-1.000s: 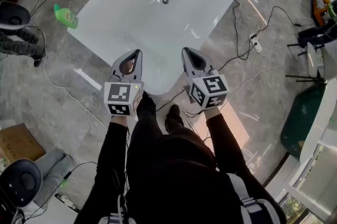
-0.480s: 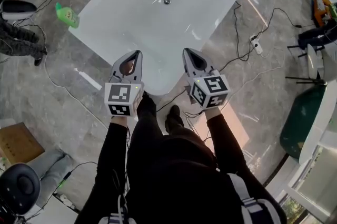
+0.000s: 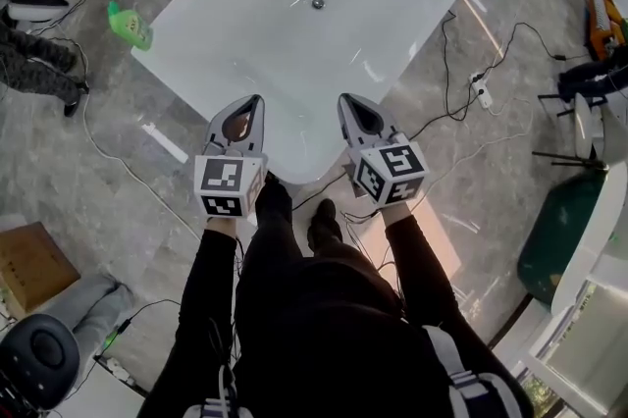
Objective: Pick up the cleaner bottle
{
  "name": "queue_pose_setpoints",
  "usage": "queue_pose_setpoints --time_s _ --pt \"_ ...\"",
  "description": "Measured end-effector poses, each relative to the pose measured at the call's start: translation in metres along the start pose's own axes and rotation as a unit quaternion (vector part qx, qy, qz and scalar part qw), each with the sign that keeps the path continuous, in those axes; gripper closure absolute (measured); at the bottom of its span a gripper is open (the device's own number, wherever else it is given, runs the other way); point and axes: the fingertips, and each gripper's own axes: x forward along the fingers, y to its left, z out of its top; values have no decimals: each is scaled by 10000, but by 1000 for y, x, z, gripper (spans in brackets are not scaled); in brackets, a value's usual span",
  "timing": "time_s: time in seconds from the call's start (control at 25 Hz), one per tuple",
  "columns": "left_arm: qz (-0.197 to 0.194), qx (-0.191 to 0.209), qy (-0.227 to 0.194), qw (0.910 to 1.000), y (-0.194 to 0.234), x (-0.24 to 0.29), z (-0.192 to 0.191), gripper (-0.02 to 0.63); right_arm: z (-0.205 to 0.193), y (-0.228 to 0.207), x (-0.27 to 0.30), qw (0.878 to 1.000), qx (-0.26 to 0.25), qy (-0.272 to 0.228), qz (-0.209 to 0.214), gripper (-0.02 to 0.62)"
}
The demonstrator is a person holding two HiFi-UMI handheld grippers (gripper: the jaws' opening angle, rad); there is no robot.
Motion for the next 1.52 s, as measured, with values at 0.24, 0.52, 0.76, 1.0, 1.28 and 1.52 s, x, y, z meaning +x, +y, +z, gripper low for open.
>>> queue_pose_setpoints --time_s 0.24,0.52,0.76,1.0,1.28,1.52 --pt "115 -12 30 9999 23 6 -2 600 0 8 27 9999 31 77 118 594" --pt "385 -88 64 9992 65 10 -3 598 4 22 65 9992 -41 243 317 594" --pt "564 -171 140 9982 99 15 -6 598 5 33 99 9980 -106 393 475 594" --pt "729 -252 175 9969 131 21 -6 599 12 47 132 9964 -184 494 664 594" --pt "979 -384 169 9943 178 23 -8 599 16 72 174 9926 -292 646 990 594" --pt "1229 -584 153 9906 216 18 -13 600 16 97 210 9874 -466 808 1280 594"
